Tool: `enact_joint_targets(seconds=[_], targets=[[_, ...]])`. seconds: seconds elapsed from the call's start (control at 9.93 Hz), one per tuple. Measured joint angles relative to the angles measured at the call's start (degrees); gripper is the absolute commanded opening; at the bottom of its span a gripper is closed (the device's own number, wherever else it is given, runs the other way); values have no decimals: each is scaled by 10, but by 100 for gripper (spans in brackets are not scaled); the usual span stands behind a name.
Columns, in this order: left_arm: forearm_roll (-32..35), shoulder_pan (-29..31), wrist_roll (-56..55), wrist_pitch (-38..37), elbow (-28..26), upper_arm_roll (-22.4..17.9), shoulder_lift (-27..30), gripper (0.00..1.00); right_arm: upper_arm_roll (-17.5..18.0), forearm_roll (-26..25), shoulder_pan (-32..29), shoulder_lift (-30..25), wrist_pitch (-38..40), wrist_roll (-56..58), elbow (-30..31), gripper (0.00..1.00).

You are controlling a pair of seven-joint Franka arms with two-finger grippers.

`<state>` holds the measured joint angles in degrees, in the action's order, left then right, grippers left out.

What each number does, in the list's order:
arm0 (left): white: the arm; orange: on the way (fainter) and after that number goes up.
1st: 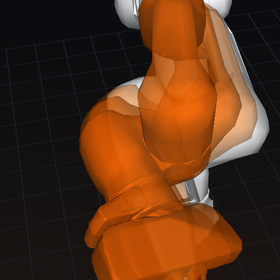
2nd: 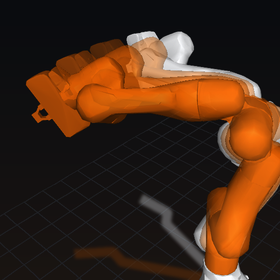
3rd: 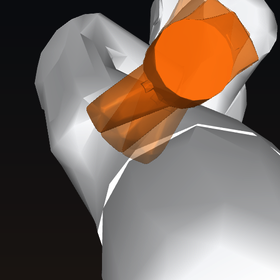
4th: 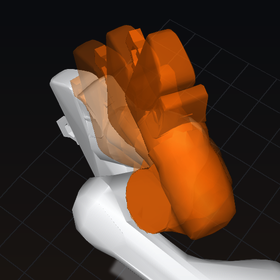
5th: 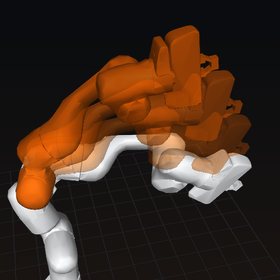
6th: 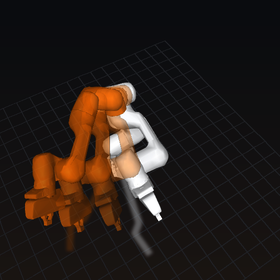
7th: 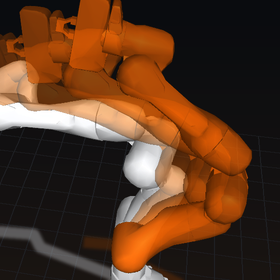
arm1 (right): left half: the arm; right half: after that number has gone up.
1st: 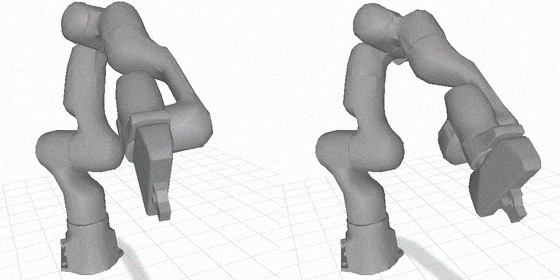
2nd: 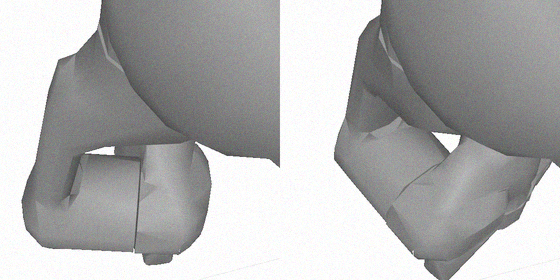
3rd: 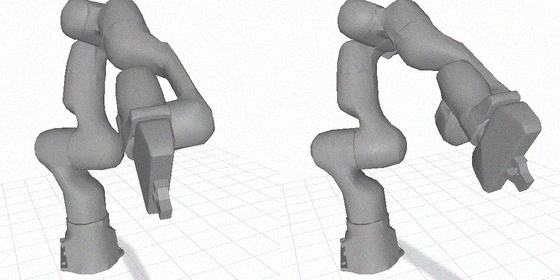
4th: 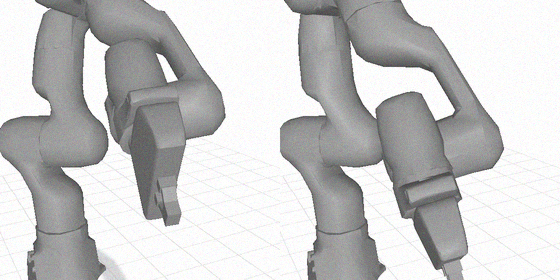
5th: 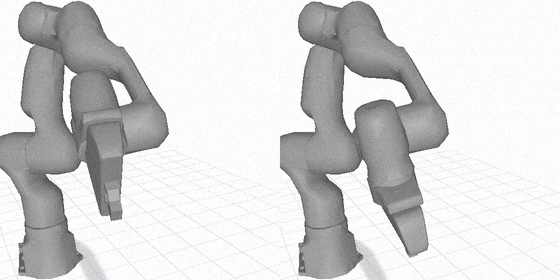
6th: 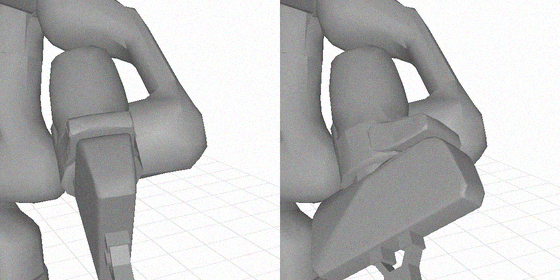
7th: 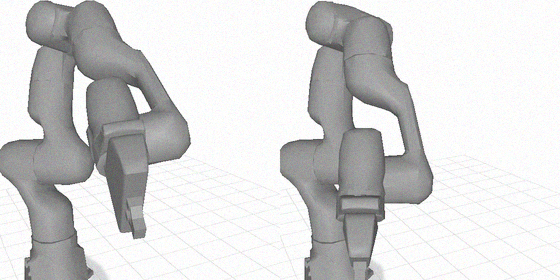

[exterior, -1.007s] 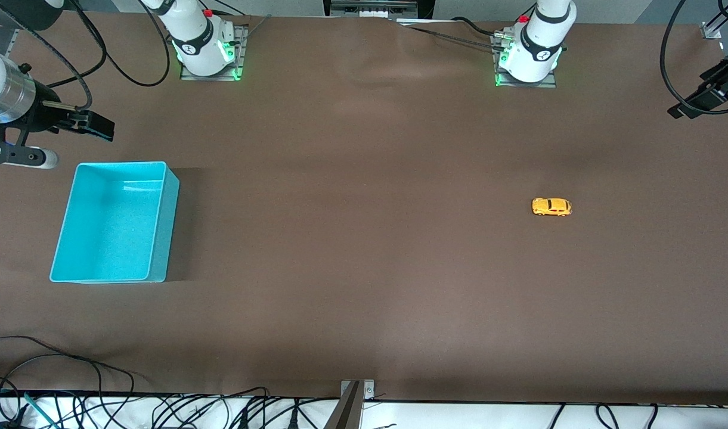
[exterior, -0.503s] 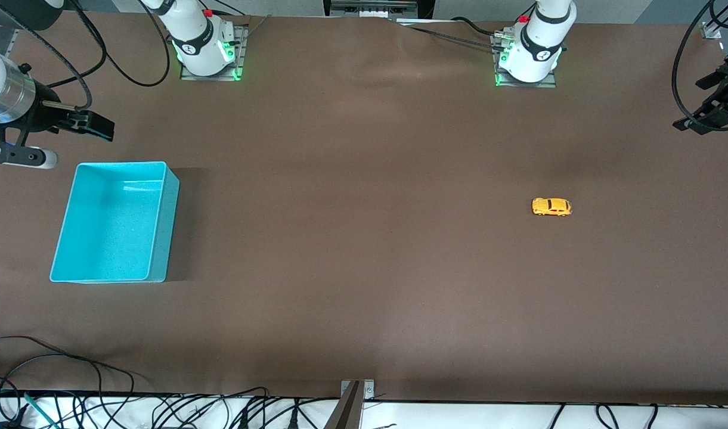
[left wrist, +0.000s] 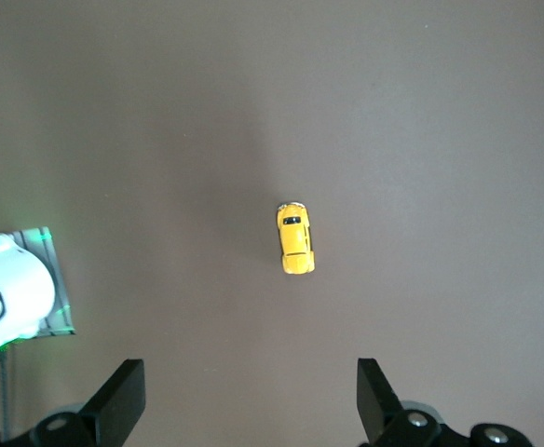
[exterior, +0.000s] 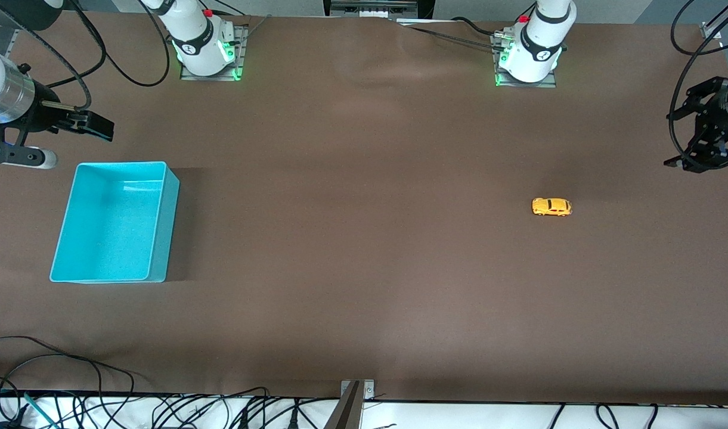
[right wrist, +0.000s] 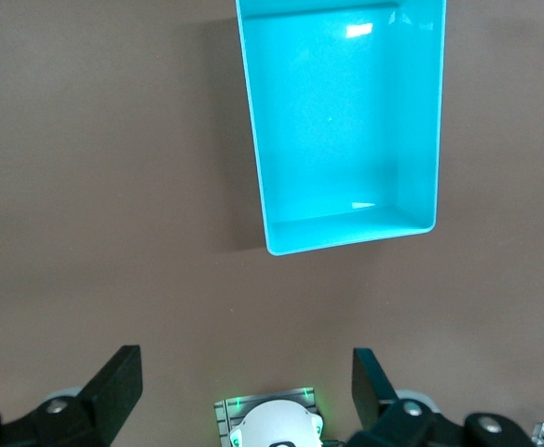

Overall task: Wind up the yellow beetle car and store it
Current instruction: 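Lower the open left gripper over the yellow beetle car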

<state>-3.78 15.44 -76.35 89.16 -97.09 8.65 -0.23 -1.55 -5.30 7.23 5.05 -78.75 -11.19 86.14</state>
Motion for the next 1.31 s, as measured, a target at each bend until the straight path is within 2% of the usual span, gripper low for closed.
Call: enact_joint_targets(seconds=[0.5,0.91,1.31], targets=[[5,-14,-47,151,-142,0,-14,100,0,0,-1,0,0,0,0,100],[27,-29,-92,303,-262,0,-17,100,0,0,-1,5,0,-1,0,100],[27,-44,-93,396,-330,0,-37,100,-1,0,-2,8,0,-1,0,100]])
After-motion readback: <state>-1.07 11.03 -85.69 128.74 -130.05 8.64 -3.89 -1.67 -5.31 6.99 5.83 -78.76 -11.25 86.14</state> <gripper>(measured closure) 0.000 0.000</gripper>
